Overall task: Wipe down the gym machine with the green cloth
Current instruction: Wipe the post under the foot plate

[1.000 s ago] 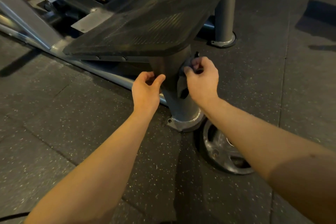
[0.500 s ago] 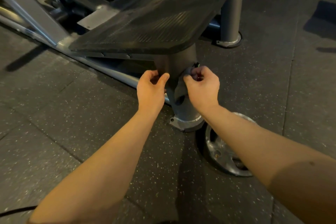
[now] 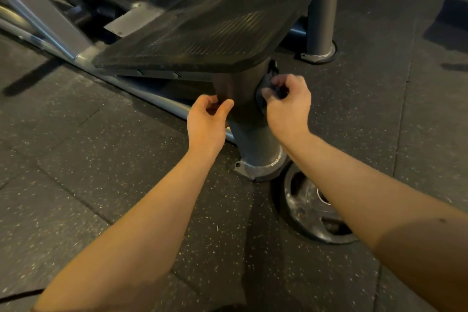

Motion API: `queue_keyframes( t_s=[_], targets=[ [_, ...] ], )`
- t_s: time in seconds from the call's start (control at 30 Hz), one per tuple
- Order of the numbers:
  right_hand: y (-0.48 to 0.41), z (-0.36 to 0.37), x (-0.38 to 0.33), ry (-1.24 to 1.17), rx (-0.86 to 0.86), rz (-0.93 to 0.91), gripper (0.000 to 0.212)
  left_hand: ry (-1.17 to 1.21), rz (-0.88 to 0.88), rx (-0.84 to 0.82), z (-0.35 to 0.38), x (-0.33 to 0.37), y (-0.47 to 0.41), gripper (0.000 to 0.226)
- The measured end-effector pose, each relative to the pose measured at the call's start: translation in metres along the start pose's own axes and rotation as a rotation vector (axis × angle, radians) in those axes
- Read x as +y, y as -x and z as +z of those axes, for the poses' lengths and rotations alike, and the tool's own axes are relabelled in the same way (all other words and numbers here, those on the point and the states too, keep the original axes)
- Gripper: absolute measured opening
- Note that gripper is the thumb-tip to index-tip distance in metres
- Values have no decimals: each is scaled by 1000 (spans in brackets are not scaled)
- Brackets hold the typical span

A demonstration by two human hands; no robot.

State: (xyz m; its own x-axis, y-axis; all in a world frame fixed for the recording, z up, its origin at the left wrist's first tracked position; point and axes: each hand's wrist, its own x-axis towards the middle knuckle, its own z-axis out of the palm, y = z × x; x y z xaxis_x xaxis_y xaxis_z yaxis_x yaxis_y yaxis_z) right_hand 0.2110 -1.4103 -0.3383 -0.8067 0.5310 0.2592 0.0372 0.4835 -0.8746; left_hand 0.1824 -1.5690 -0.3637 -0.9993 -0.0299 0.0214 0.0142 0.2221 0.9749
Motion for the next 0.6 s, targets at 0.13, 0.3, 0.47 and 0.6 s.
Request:
queue_keyframes(
  t_s=[0.13, 0.3, 0.47, 0.6],
  targets=[
    [8, 5, 30, -21, -7, 111, 18, -3, -2, -3, 1, -1, 0, 19],
    [34, 12, 87, 108, -67, 435, 7, 4, -35, -3, 0, 0, -2, 21],
    [12, 8, 53, -15, -52, 242, 12, 30, -20, -21, 0, -3, -4, 18],
    [20, 14, 44, -56, -12, 145, 15, 36, -2, -16, 3, -5, -2, 18]
  ],
)
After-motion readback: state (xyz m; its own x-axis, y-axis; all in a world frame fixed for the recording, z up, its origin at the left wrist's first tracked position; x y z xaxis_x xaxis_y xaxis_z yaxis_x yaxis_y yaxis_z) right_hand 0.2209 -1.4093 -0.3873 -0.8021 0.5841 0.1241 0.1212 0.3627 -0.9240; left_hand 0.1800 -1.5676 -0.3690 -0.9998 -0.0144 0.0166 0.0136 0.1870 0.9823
